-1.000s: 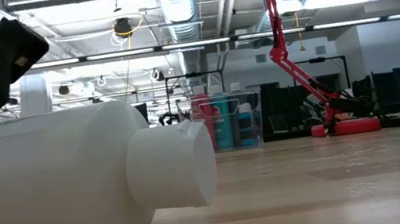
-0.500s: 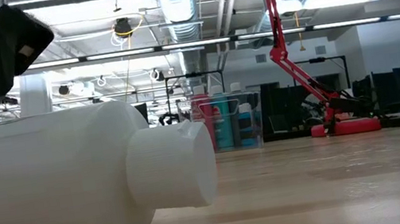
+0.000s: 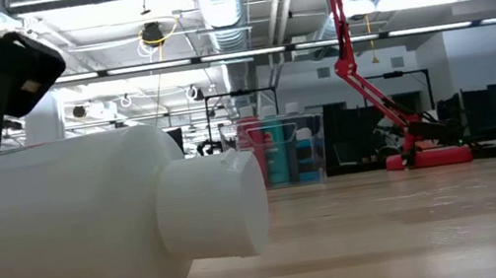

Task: Pick & Place Paint Supplies
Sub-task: Put the white paint bottle into the transparent bin

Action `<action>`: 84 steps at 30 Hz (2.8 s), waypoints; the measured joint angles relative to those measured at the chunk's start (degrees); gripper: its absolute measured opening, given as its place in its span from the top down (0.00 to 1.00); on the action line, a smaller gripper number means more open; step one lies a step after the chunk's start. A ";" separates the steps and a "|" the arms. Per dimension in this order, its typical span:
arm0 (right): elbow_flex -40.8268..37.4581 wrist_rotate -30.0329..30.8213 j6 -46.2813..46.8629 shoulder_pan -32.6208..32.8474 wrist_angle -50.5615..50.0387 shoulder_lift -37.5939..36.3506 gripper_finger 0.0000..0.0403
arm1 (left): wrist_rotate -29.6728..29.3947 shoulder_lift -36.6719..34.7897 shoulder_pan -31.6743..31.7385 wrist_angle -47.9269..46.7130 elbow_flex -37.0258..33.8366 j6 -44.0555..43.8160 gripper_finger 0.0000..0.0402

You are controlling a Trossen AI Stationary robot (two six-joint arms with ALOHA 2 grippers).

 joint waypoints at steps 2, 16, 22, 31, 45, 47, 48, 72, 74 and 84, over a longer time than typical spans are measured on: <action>0.00 0.00 -0.17 -0.02 -0.12 0.01 0.72 | -0.47 0.83 -0.05 0.44 0.08 0.39 0.28; 0.00 0.00 -0.13 -0.24 -0.12 -0.01 0.72 | -1.69 4.87 0.68 0.53 0.06 3.89 0.28; 0.00 0.00 -0.13 -0.24 -0.12 -0.01 0.72 | -2.03 4.43 1.90 0.59 0.06 3.98 0.29; 0.00 0.00 -0.13 -0.24 -0.13 0.01 0.72 | 0.64 4.45 3.62 1.55 0.06 4.09 0.34; 0.00 0.00 -0.13 -0.24 -0.14 -0.01 0.72 | 2.30 4.45 3.51 2.60 0.06 3.87 0.38; 0.00 0.00 -0.13 -0.24 -0.14 0.00 0.72 | 2.30 4.45 3.51 2.66 0.06 3.87 0.38; 0.00 -0.01 -0.13 -0.24 -0.14 0.01 0.72 | 2.30 4.45 3.51 2.71 0.06 3.87 0.38; 0.00 0.00 -0.15 -0.28 -0.71 0.00 0.72 | 1.92 5.87 3.00 4.16 -0.01 3.38 0.38; 0.00 0.00 -0.15 -0.31 -0.78 -0.01 0.72 | 2.03 6.74 2.94 4.44 0.00 2.45 0.38; 0.00 0.00 -0.13 -0.35 -0.95 -0.01 0.72 | 0.90 7.03 2.92 4.64 -0.01 0.67 0.41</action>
